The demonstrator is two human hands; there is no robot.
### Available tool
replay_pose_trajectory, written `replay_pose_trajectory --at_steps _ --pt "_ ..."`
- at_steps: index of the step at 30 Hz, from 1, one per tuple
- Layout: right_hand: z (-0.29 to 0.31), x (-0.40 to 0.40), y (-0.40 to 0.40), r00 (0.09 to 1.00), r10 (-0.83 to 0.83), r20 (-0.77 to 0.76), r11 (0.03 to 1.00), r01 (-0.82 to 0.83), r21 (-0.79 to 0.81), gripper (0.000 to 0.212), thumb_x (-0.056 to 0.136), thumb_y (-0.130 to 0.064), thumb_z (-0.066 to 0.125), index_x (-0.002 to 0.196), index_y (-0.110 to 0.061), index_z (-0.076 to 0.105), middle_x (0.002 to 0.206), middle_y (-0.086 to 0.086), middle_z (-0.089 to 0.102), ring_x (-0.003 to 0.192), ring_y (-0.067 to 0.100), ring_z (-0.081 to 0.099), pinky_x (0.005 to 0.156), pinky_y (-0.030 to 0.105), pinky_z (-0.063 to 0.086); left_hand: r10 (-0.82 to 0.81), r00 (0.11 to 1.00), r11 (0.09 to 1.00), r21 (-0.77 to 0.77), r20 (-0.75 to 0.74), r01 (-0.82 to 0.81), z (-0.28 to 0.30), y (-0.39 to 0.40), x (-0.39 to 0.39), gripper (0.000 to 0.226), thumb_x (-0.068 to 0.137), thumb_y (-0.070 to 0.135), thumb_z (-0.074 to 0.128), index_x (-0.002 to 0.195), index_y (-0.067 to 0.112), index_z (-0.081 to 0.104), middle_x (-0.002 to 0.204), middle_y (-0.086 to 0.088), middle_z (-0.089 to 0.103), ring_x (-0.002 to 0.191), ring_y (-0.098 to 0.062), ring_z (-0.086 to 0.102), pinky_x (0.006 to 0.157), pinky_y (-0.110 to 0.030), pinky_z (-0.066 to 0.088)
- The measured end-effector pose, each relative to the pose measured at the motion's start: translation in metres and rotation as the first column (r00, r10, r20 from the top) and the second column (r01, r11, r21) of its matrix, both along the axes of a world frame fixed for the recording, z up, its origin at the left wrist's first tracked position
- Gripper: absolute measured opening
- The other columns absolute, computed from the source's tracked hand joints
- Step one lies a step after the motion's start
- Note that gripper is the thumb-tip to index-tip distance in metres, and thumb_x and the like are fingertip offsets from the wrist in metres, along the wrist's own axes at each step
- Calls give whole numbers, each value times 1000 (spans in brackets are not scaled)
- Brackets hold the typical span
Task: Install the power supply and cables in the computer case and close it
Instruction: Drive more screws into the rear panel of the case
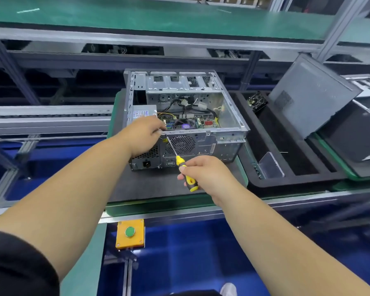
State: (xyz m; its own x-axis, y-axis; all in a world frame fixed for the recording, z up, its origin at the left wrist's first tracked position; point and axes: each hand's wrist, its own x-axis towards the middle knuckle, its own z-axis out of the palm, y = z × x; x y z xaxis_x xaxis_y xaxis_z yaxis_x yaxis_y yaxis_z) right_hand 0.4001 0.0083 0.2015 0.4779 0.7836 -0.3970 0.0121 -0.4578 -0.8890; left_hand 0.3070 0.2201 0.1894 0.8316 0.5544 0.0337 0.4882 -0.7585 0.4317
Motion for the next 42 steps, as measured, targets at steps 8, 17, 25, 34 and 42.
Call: replay_pose_trajectory --at_steps 8,17,25,34,42 --pt "-2 -13 4 996 -76 -51 996 73 -52 7 96 -16 62 89 -14 63 81 4 72 62 16 61 53 22 52 -11 1000 999 46 25 10 -5 -1 -1 29 101 22 44 126 16 57 124 -3 56 117 -24 48 99 -39 40" --pt "-5 -17 14 990 -127 -65 989 121 -89 5 96 -19 61 94 -14 63 81 4 74 63 16 65 56 26 56 -7 999 993 118 33 4 -11 1 2 27 102 25 41 124 19 56 123 1 55 114 -21 47 85 -29 34" --pt "-17 -28 25 803 -287 -522 958 227 -178 28 104 -19 40 109 -5 63 85 7 74 57 12 64 52 22 53 -42 999 991 130 26 39 -9 0 1 27 102 21 41 120 14 60 121 -5 56 112 -25 49 90 -35 41" --pt "-12 -42 34 594 -367 -716 915 370 -162 20 95 -22 63 107 -6 60 86 15 60 44 12 49 46 21 42 -85 995 989 122 49 79 -14 6 -1 33 102 21 42 128 14 62 136 1 54 128 -21 44 102 -32 36" --pt "-8 -40 36 549 -432 -716 887 401 -228 35 105 -30 39 96 -6 62 57 3 60 42 9 43 43 17 34 -72 996 994 91 60 66 -14 9 -1 32 102 22 45 127 16 64 138 3 54 133 -19 42 108 -33 35"
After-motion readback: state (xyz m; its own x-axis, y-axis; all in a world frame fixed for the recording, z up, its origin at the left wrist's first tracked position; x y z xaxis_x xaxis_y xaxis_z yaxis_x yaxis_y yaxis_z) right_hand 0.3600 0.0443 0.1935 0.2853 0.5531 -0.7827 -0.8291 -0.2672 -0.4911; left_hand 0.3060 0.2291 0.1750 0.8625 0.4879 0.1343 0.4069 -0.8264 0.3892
